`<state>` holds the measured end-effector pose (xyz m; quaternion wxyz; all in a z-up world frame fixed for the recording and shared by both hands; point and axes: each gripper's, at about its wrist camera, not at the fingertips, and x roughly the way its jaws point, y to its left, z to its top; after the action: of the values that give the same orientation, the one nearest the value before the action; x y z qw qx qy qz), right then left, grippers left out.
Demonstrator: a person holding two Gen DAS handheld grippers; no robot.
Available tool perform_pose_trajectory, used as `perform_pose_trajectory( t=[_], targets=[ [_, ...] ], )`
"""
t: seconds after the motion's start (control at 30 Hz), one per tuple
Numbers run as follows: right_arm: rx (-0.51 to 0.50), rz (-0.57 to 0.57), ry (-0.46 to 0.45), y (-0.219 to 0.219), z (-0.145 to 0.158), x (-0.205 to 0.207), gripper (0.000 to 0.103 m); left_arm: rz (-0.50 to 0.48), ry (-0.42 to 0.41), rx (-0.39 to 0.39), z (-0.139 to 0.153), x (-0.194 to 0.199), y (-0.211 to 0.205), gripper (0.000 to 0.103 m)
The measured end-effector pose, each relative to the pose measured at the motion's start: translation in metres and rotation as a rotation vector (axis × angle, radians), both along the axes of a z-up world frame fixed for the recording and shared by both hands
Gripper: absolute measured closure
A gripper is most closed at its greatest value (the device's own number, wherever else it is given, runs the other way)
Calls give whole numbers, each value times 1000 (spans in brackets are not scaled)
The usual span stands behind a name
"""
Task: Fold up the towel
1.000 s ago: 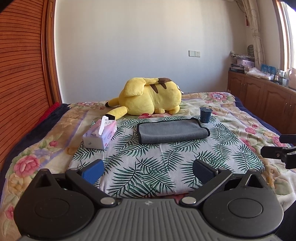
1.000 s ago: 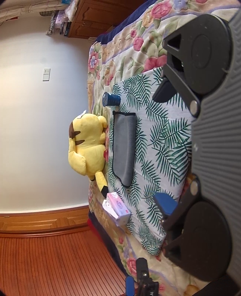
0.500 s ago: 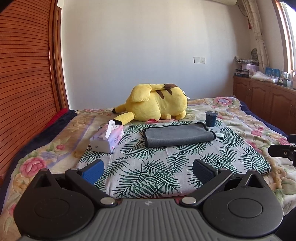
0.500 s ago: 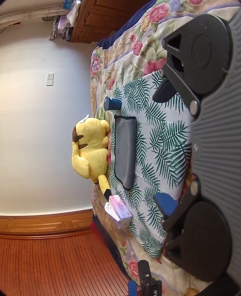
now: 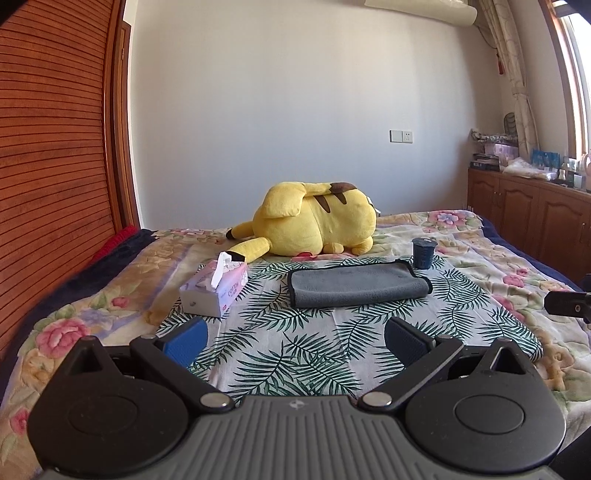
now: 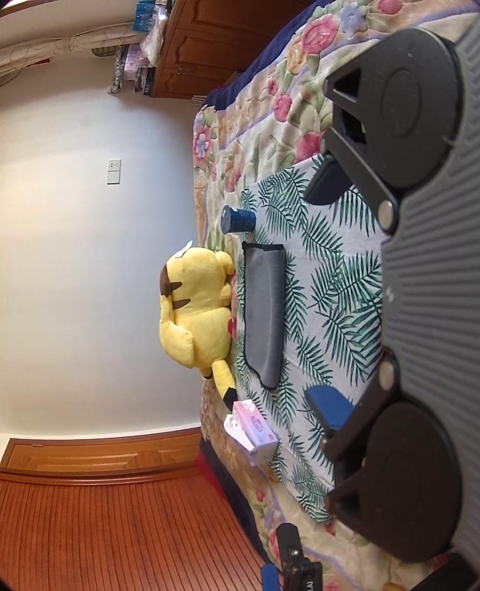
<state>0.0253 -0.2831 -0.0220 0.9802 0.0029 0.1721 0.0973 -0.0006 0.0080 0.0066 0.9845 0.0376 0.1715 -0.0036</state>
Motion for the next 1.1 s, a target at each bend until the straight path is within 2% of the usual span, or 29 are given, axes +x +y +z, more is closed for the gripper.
perform_pose_trajectory(
  t=[0.23,1.1],
  targets=[
    [9,-28,-49,-4,3,-5,0,-6,-36,41,-2,-4,-4,19],
    [3,-51,-70,-6,1,-6,0,-2,-27,12,-4,-7,1,19]
  ],
)
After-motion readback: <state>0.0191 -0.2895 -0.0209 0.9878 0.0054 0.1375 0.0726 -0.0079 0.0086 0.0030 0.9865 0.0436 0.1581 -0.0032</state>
